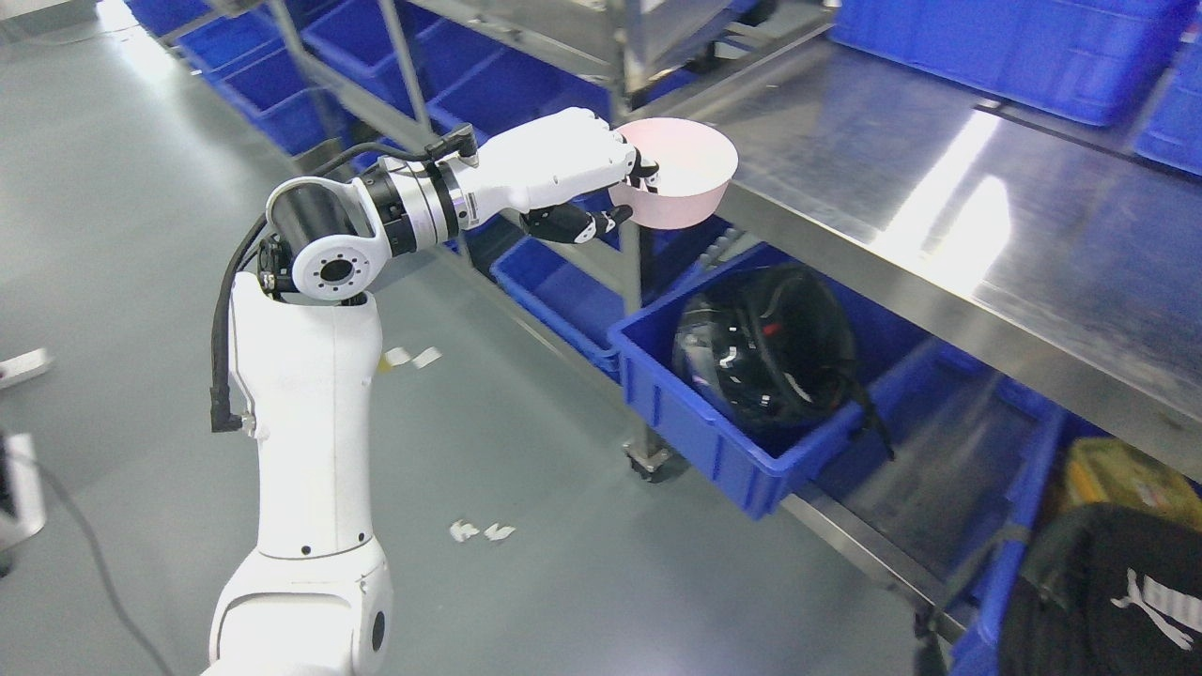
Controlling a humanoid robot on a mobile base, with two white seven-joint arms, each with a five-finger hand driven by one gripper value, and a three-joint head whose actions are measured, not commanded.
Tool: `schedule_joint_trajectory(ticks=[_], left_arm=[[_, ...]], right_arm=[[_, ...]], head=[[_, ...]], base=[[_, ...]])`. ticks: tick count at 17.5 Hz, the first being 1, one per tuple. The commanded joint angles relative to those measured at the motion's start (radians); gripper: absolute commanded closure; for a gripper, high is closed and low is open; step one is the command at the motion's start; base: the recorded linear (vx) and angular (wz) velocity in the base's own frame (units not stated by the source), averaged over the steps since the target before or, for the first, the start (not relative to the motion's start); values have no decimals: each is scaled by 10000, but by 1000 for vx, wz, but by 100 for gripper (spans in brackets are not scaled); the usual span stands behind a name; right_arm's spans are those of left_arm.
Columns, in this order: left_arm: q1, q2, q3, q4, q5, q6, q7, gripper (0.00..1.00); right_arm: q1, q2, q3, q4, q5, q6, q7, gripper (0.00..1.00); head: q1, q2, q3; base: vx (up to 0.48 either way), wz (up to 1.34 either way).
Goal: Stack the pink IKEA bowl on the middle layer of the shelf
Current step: 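Carry the held pink bowl while driving to the shelf rack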
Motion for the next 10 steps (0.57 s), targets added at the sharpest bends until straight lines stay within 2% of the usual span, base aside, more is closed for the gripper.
schedule_joint_trajectory(ticks=[1, 6, 10], left_arm=[[41, 164, -52, -48, -14, 19, -1, 98], [256, 164, -448, -17, 16, 19, 106, 98], [624, 164, -1308, -33, 47, -88, 413, 98]], right_arm=[[231, -175, 0, -175, 0, 5, 4, 0], [231, -175, 0, -175, 0, 5, 4, 0], [231, -175, 0, -175, 0, 5, 4, 0]], head=[[0, 0, 0], [0, 4, 0], [0, 5, 0]], base=[[-33, 1067], [17, 866], [121, 498]])
